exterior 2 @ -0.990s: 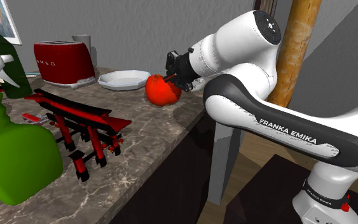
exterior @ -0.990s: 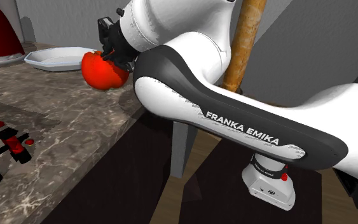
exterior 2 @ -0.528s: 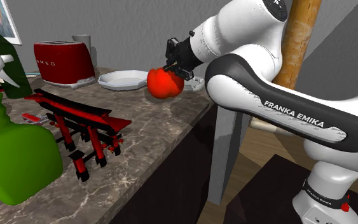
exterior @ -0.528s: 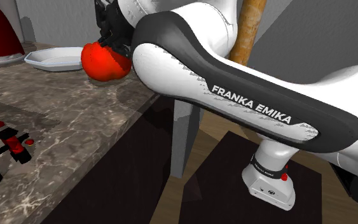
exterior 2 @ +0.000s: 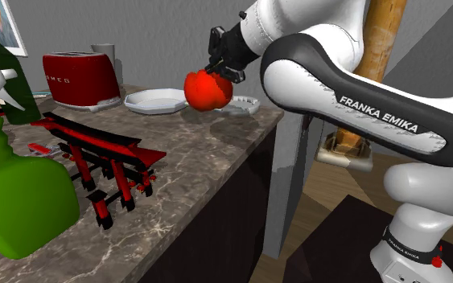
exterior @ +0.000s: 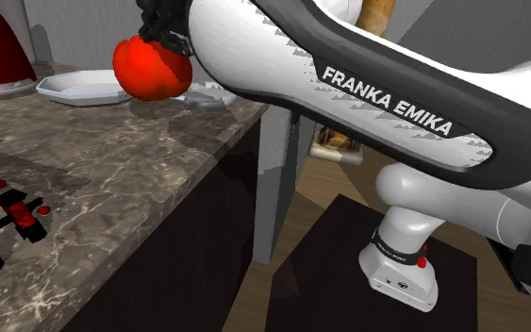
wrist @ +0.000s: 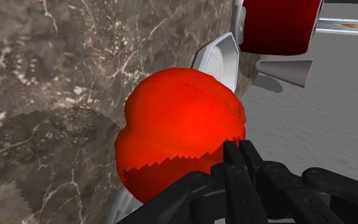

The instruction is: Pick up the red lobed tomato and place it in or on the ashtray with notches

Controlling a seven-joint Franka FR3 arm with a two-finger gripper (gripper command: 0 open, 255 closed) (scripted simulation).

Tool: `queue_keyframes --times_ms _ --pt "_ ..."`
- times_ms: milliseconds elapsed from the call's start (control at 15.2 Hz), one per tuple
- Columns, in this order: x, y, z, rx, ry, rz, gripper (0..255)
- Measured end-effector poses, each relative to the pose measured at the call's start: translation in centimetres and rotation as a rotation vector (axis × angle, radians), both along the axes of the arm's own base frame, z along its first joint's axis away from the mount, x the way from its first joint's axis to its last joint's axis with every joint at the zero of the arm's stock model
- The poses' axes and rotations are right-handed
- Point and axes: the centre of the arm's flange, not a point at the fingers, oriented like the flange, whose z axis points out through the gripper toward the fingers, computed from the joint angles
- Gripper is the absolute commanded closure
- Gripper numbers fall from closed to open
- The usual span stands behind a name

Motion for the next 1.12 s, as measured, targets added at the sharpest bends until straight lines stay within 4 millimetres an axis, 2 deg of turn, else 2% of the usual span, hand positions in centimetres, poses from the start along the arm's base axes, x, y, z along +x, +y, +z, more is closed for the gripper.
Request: queue_keyframes --times_ms 66,198,1122 --pt "0.0 0.0 0.4 0.0 0.0 0.0 255" --pt "0.5 -1.3 1.1 0.0 0.0 0.0 255" --pt "7.5 -17.7 4.4 0.001 0.0 0.0 255"
